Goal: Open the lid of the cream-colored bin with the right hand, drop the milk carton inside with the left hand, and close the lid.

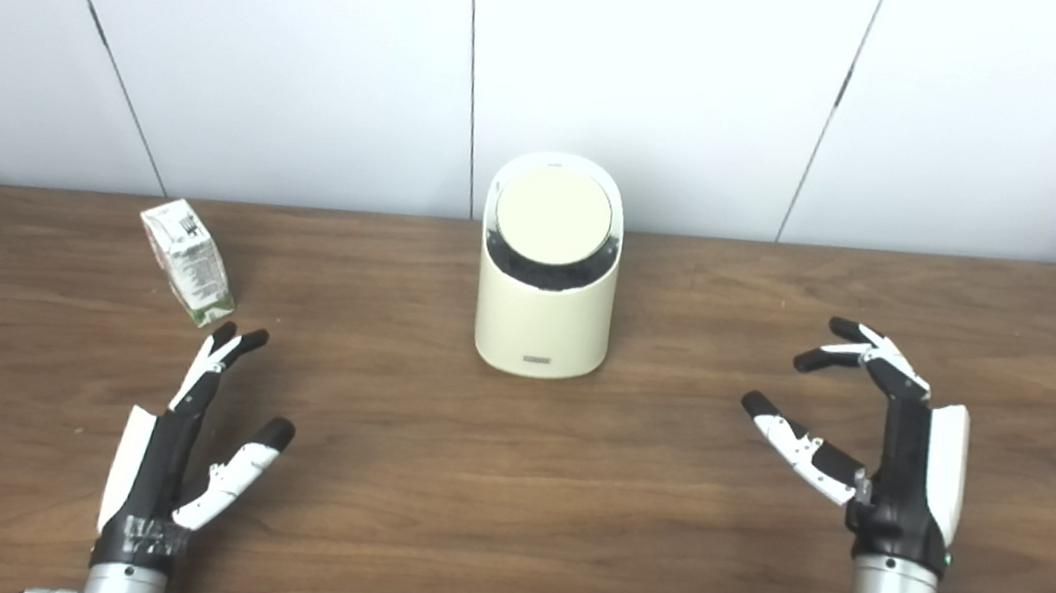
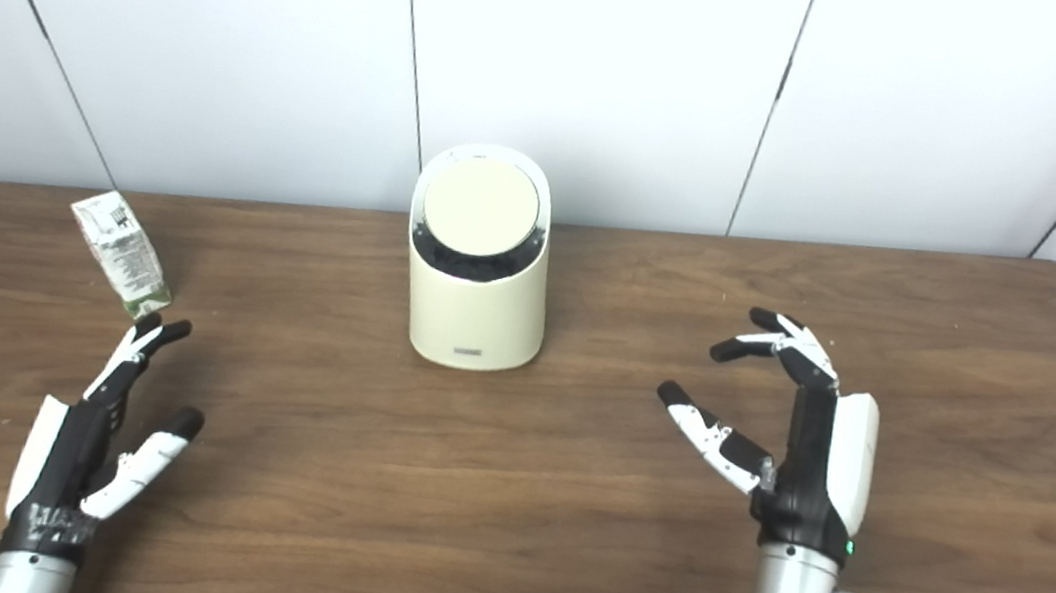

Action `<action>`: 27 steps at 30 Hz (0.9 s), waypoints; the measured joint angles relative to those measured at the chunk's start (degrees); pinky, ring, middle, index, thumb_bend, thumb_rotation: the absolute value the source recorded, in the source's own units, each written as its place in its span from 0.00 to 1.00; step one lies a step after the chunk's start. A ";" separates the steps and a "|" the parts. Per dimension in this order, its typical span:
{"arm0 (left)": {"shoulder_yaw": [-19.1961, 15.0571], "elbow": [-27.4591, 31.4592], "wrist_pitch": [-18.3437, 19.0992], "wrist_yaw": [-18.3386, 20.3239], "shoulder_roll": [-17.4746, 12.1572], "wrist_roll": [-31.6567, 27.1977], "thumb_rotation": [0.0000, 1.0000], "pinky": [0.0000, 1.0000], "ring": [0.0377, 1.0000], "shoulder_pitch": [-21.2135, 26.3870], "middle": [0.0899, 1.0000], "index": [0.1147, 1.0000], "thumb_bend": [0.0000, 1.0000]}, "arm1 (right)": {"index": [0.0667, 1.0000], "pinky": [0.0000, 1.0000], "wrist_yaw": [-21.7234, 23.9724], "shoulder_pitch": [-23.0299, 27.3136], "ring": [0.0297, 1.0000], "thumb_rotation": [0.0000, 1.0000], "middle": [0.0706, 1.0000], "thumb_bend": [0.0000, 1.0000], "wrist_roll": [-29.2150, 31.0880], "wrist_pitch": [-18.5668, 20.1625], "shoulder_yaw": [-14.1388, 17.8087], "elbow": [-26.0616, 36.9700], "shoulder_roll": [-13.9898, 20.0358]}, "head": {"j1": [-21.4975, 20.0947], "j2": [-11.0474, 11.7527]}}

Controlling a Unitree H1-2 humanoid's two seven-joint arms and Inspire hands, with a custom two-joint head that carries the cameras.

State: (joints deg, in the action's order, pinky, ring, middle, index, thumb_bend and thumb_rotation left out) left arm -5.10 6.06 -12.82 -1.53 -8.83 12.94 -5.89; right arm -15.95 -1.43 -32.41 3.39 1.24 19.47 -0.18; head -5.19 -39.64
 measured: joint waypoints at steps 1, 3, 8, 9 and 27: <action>-0.01 0.00 0.02 0.00 0.00 -0.06 0.74 1.00 1.00 -0.01 1.00 0.91 0.77 | 0.45 0.80 0.00 0.00 0.84 0.14 0.75 0.53 -0.01 -0.23 -0.03 0.00 0.05 | 0.00 -0.09; -0.06 0.04 0.03 0.01 0.00 -0.27 0.73 1.00 1.00 -0.07 1.00 0.91 0.77 | 0.45 0.80 -0.05 0.00 0.85 0.14 0.75 0.53 -0.05 -0.82 -0.05 0.00 0.05 | -0.09 -0.09; -0.14 0.04 -0.03 0.04 -0.09 -0.79 0.71 1.00 1.00 -0.15 1.00 0.91 0.75 | 0.45 0.84 -0.75 0.00 0.86 0.14 0.75 0.53 0.20 -1.88 0.10 -0.01 0.02 | -0.09 -0.18; -0.13 0.04 -0.03 0.06 -0.15 -1.04 0.71 1.00 1.00 -0.16 1.00 0.91 0.75 | 0.45 0.84 -0.93 0.00 0.86 0.14 0.75 0.53 0.30 -2.08 0.13 -0.02 0.02 | -0.09 -0.18; -0.02 1.34 1.98 0.56 0.06 -3.06 0.73 0.99 0.99 -1.06 0.98 0.95 0.75 | 0.80 0.78 1.69 0.08 0.87 0.65 0.87 0.73 7.27 -3.51 -0.05 -5.03 1.97 | 0.26 0.18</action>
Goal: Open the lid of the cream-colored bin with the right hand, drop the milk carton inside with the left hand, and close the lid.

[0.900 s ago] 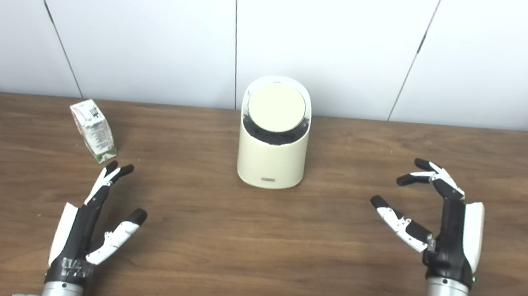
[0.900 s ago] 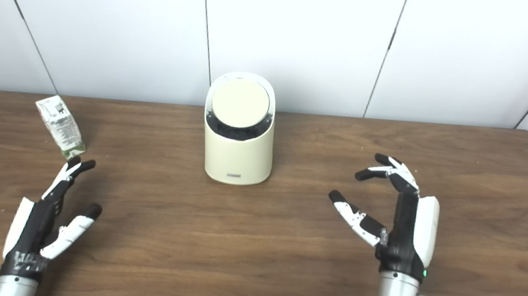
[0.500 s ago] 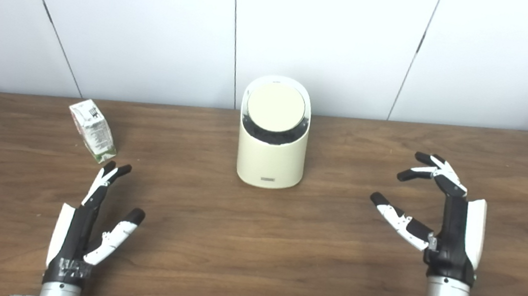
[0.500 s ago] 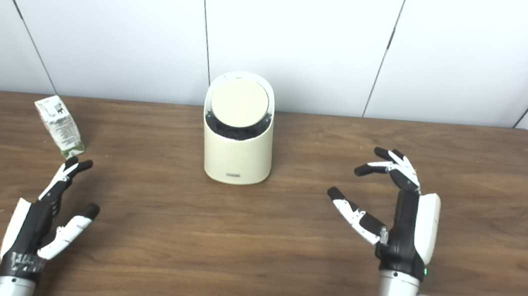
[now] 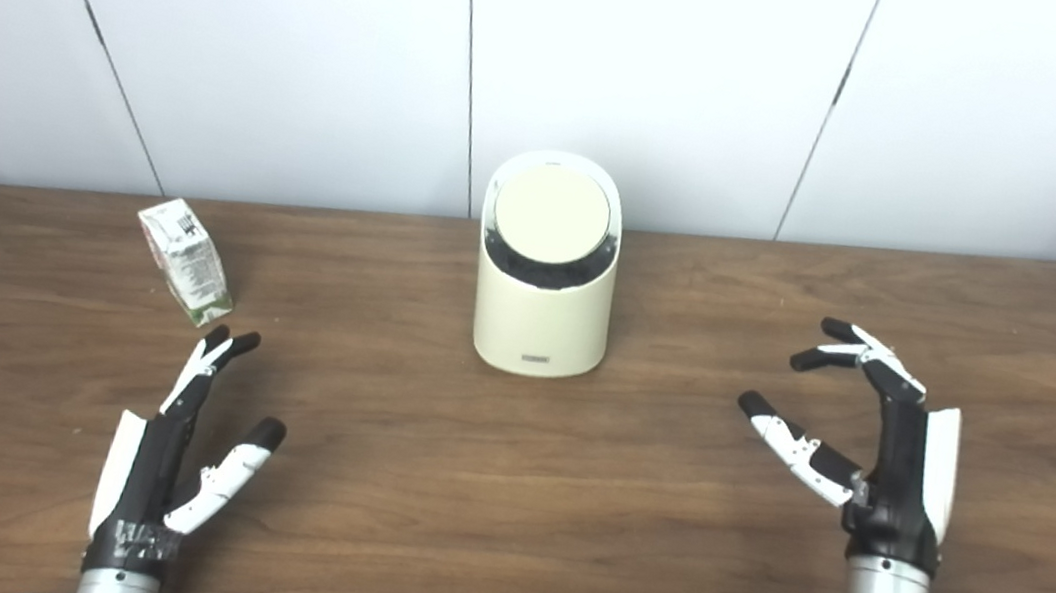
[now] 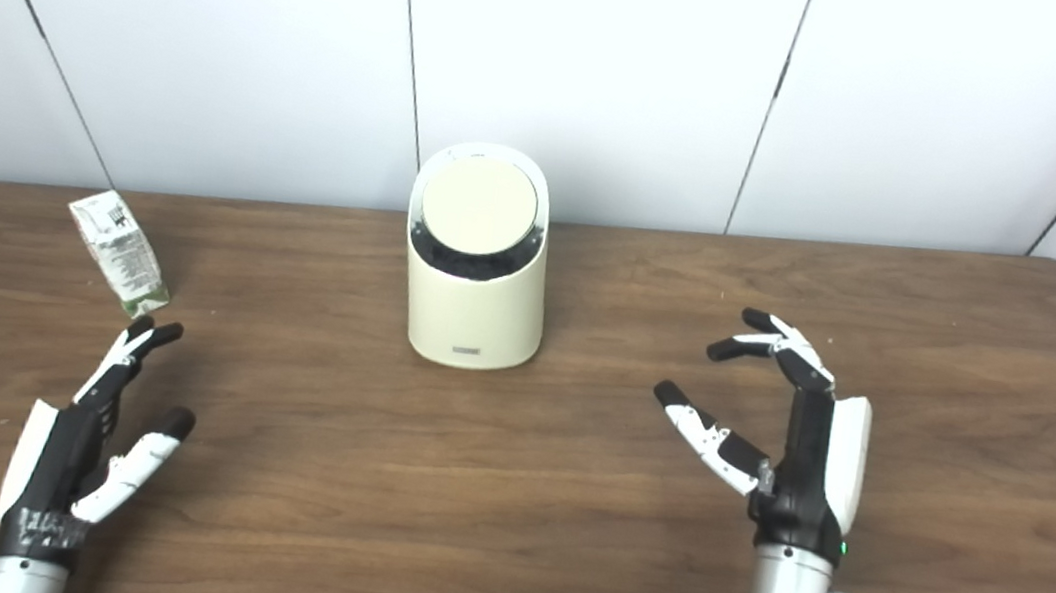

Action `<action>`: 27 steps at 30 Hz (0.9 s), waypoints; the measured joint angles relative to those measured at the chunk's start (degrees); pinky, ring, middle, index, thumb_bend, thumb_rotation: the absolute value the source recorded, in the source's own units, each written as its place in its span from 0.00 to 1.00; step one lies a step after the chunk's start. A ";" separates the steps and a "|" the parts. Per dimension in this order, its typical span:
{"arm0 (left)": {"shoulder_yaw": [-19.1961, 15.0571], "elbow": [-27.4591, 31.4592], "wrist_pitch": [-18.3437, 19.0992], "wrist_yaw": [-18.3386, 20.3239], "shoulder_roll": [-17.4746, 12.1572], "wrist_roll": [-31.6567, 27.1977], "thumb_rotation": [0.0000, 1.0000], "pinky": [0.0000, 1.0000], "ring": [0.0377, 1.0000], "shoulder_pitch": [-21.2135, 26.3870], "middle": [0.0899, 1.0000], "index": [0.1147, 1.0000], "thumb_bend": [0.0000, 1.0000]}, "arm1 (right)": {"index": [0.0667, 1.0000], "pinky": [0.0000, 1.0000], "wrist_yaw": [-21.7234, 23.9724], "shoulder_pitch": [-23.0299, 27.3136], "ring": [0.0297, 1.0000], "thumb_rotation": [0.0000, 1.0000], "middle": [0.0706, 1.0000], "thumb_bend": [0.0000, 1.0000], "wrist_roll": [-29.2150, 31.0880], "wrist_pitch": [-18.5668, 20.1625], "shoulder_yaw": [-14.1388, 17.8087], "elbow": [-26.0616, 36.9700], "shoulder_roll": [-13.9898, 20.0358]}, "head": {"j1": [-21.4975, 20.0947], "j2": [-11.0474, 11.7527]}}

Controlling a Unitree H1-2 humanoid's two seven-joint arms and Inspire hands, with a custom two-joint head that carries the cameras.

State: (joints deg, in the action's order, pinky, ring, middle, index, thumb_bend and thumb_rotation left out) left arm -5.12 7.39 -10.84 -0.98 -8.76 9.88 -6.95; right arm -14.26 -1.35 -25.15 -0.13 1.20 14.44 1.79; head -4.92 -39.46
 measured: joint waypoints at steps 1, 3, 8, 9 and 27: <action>0.20 0.86 1.48 0.26 0.34 -1.04 0.73 1.00 1.00 -0.44 0.98 0.95 0.74 | 0.86 0.82 1.45 -0.09 0.88 0.76 0.89 0.73 0.33 0.39 -0.51 -0.13 1.02 | 0.09 0.00; 0.74 2.83 4.03 1.13 1.26 -2.29 0.73 1.00 1.00 -1.59 0.99 0.96 0.73 | 0.91 0.86 4.64 -0.17 0.91 0.89 0.92 0.72 0.64 2.11 -1.40 0.30 2.77 | 0.18 0.09; 1.61 6.82 7.75 2.41 2.71 -5.82 0.74 0.99 1.00 -1.55 1.00 0.99 0.69 | 0.99 0.90 11.30 -0.13 0.97 1.00 1.00 0.80 10.03 5.30 -1.21 2.63 3.39 | 0.18 0.53; 1.78 7.38 8.21 2.54 2.68 -5.86 0.76 0.99 1.00 -1.20 1.00 0.99 0.69 | 0.99 0.92 12.31 -0.06 0.98 1.00 1.00 0.80 12.07 6.16 -1.06 2.74 3.23 | 0.26 0.61; 4.16 15.12 20.49 3.70 5.48 -8.06 0.83 1.00 1.00 4.05 1.00 1.00 0.66 | 0.91 0.90 14.51 11.43 0.93 0.58 0.93 0.86 15.89 15.28 -1.39 3.36 4.34 | 2.55 3.78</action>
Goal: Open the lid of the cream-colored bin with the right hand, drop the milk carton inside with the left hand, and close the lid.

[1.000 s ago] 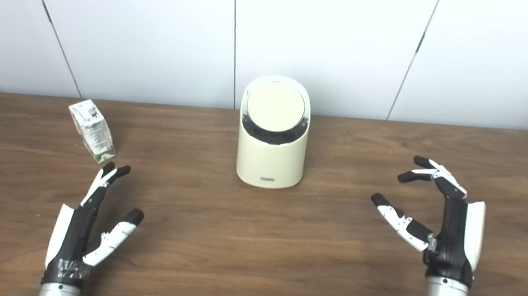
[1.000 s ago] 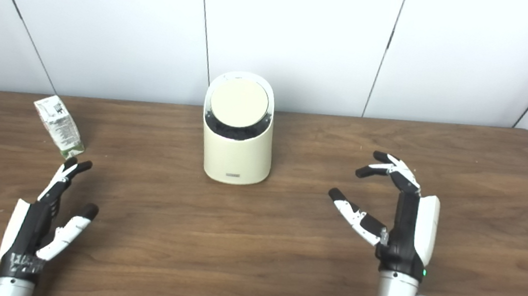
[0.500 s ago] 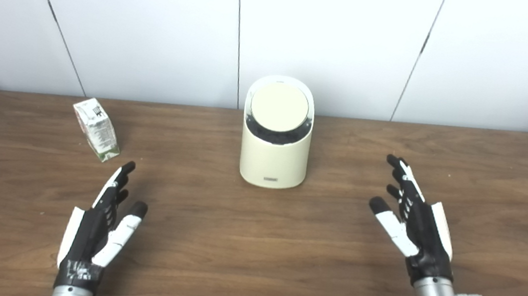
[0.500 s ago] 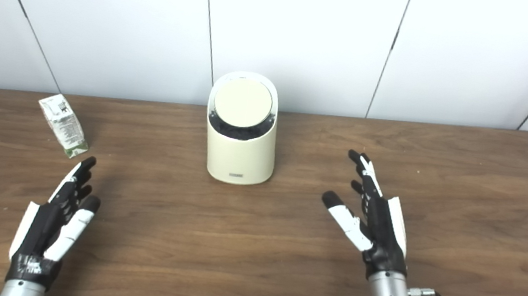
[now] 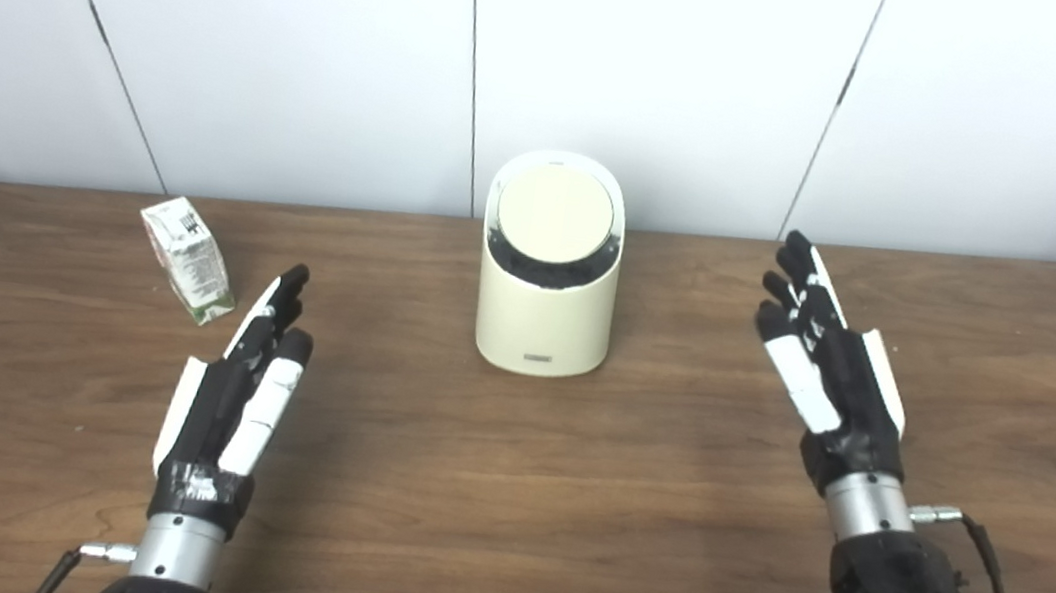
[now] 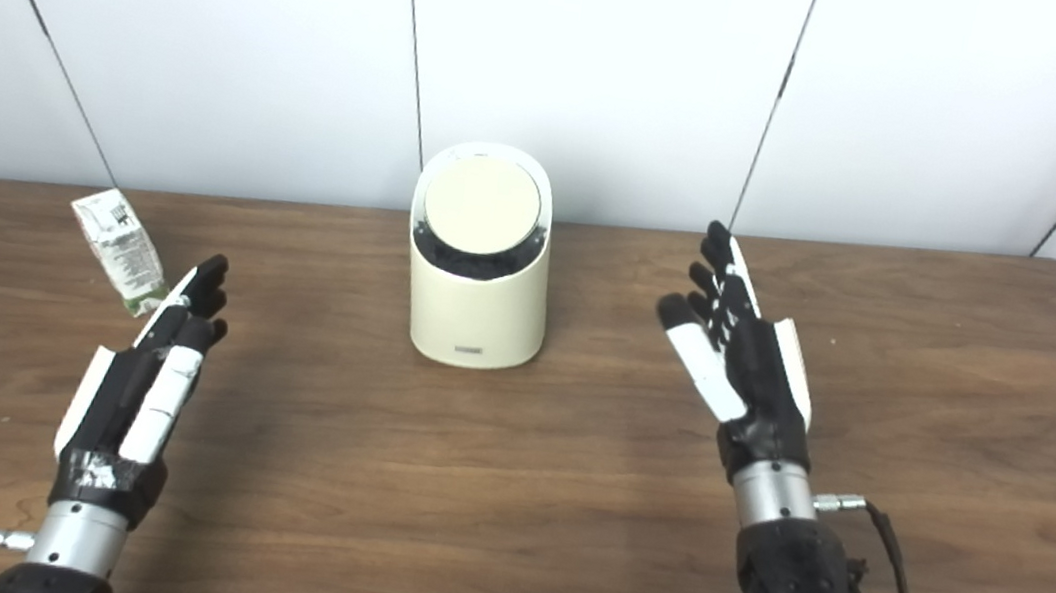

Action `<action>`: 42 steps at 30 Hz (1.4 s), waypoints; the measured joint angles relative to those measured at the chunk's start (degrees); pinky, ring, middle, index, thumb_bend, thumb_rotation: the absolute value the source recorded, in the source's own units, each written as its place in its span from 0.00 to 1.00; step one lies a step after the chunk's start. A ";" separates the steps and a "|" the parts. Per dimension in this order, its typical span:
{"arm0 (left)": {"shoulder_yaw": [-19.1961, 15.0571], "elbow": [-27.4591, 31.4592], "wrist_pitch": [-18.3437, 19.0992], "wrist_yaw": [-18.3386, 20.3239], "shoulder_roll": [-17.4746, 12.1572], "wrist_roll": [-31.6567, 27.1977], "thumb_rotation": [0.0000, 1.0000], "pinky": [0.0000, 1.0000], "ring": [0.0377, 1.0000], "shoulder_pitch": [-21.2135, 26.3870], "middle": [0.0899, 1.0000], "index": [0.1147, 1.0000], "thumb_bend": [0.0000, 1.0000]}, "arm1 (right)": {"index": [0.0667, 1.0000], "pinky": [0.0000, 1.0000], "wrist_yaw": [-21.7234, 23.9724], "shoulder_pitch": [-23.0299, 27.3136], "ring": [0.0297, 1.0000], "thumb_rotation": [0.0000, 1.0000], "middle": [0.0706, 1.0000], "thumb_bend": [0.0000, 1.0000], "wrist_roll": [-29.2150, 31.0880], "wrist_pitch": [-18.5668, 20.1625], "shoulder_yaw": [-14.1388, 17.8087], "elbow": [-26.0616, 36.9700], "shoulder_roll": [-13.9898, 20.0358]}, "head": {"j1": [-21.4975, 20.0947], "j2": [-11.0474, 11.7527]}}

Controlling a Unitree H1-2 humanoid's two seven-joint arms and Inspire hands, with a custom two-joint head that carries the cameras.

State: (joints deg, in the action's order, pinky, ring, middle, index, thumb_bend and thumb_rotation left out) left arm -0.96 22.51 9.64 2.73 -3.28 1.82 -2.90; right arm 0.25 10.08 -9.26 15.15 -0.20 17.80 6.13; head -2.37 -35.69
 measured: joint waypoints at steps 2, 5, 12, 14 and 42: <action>0.53 0.00 0.01 0.02 0.06 0.02 0.82 1.00 1.00 -0.04 1.00 1.00 0.66 | 0.90 0.92 -0.19 2.52 0.94 0.55 0.94 0.87 -1.52 0.01 -0.33 -1.16 0.35 | 0.18 0.18; 0.80 -0.01 0.01 0.00 0.11 0.09 0.80 1.00 1.00 -0.24 1.00 1.00 0.67 | 0.87 0.89 -0.33 5.64 0.91 0.47 0.89 0.88 -3.22 0.11 -1.21 -1.23 0.24 | 0.18 0.44; 1.52 -0.29 -0.02 0.00 0.37 0.10 0.77 1.00 1.00 -0.78 1.00 0.99 0.68 | 0.87 0.82 0.13 13.04 0.91 0.41 0.90 0.94 -9.59 4.78 -5.53 -2.87 -0.09 | 0.79 0.79; 1.76 -0.34 -0.02 0.00 0.44 0.23 0.77 0.99 1.00 -1.00 1.00 0.98 0.68 | 0.87 0.80 0.12 15.09 0.91 0.38 0.90 0.94 -11.30 4.95 -6.52 -5.05 -0.08 | 0.88 0.79; 1.44 -5.33 -8.74 -0.02 0.75 -0.50 0.67 1.00 1.00 -1.26 1.00 1.00 0.68 | 0.90 0.78 -11.04 29.76 0.90 0.29 0.92 0.98 -22.49 -2.08 -12.90 -34.51 -2.19 | 0.35 0.44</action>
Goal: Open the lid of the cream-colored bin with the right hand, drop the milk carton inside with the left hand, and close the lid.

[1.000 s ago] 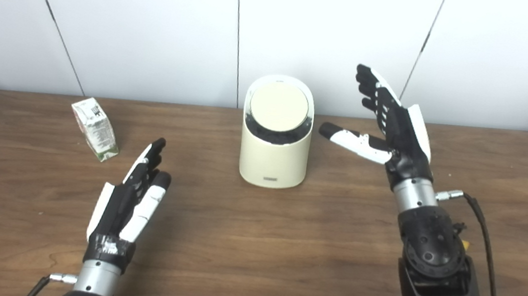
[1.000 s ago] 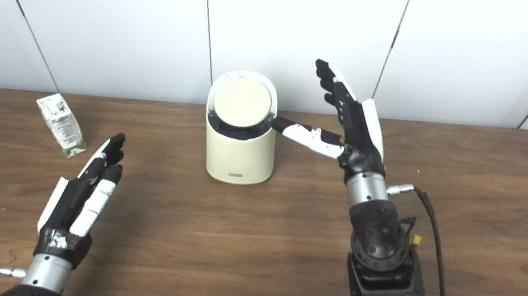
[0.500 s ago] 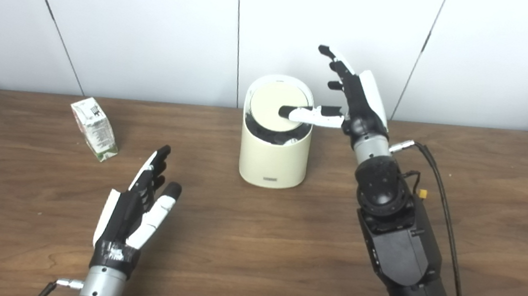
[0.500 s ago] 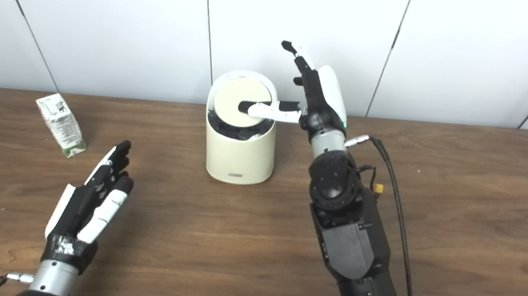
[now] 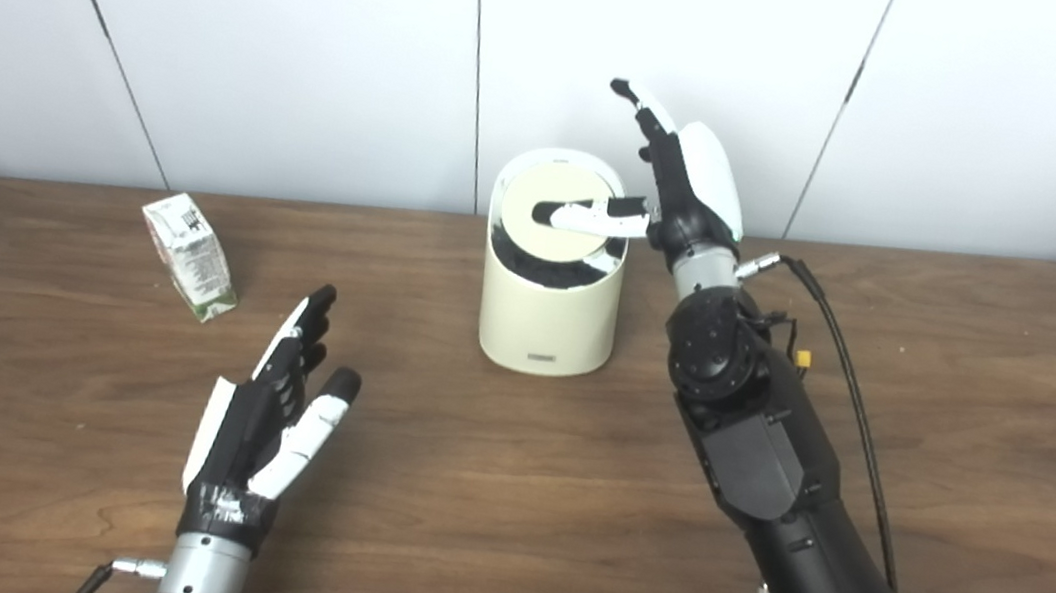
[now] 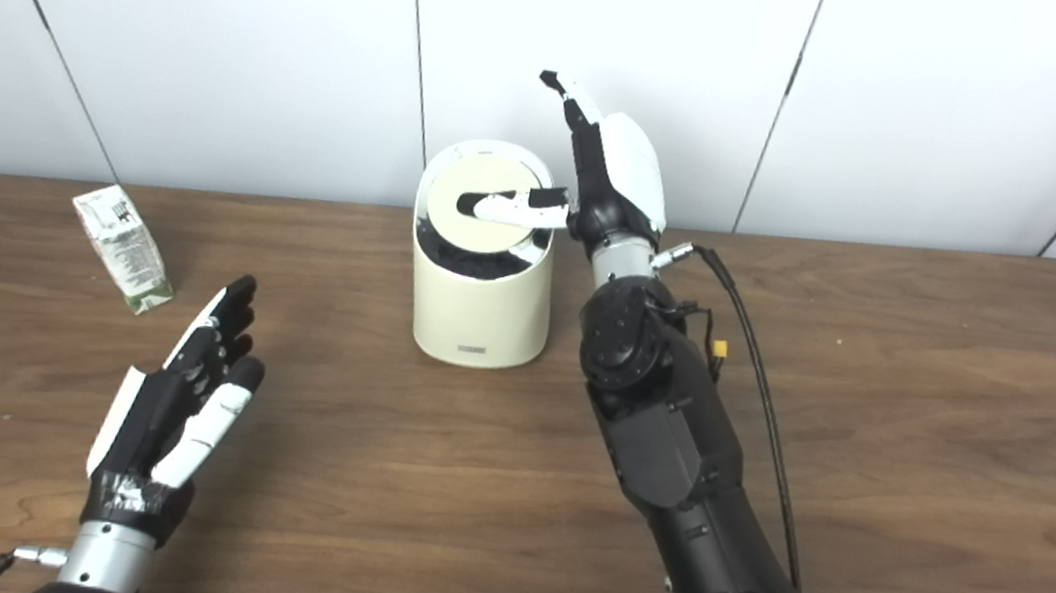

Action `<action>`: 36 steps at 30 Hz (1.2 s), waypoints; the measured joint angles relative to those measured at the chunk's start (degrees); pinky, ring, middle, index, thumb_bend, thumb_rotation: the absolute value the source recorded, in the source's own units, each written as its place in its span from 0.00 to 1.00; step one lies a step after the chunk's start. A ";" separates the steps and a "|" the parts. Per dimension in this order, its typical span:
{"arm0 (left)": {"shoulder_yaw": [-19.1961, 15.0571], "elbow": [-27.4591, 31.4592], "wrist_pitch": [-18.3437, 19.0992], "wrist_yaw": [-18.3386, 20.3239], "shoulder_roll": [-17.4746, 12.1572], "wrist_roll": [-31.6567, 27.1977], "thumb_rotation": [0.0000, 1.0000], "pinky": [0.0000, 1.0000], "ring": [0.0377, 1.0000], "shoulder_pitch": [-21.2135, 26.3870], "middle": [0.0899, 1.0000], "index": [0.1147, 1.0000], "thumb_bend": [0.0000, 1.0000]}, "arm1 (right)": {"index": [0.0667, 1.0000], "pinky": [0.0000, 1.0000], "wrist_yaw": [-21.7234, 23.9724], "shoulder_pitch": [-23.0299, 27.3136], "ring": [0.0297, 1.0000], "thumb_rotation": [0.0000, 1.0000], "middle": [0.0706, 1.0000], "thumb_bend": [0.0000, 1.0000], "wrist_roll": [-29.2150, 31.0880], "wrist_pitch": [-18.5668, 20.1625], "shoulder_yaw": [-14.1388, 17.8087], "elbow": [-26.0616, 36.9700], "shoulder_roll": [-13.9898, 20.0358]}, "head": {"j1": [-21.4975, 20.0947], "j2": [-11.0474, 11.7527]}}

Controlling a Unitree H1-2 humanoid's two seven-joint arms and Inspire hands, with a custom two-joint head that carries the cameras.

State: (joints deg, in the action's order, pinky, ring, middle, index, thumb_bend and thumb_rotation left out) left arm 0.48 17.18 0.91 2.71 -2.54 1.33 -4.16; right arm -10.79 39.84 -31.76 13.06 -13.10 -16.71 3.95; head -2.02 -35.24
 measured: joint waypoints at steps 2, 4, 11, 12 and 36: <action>-0.03 0.12 0.13 -0.01 0.04 -0.13 0.67 1.00 1.00 0.00 0.99 1.00 0.69 | 0.90 0.78 0.04 0.06 0.90 0.29 0.92 0.98 -0.66 -0.04 -0.75 0.11 0.32 | -0.17 -0.09; -0.24 0.38 0.37 -0.16 0.12 -0.06 0.66 1.00 1.00 0.00 0.99 1.00 0.69 | 0.91 0.80 0.26 0.06 0.91 0.29 0.92 0.98 -1.32 -0.04 -1.57 0.37 0.88 | -0.18 -0.09; -0.52 0.70 0.49 -0.23 0.12 0.13 0.71 1.00 0.99 0.00 0.98 1.00 0.70 | 0.93 0.88 4.50 0.46 0.94 0.25 0.94 0.99 -3.54 0.67 -3.79 2.72 3.13 | -0.35 -0.53; -0.53 0.73 0.49 -0.27 0.14 0.27 0.74 1.00 0.99 0.00 0.98 1.00 0.71 | 0.93 0.89 4.96 0.66 0.94 0.24 0.93 1.00 -4.04 1.00 -4.16 2.86 3.25 | -0.35 -0.53; -0.21 0.81 -0.46 -1.58 0.52 3.09 0.86 1.00 0.98 -0.20 0.99 1.00 0.73 | 0.94 0.97 7.84 4.47 0.97 0.14 0.92 1.00 -15.91 -0.37 -11.72 4.23 7.32 | 0.18 -0.70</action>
State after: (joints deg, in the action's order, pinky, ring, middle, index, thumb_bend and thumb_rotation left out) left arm 0.27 17.99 0.45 1.13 -2.01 4.42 -4.36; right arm -2.94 44.30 -47.67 12.69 -24.81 -12.48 11.27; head -1.85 -35.95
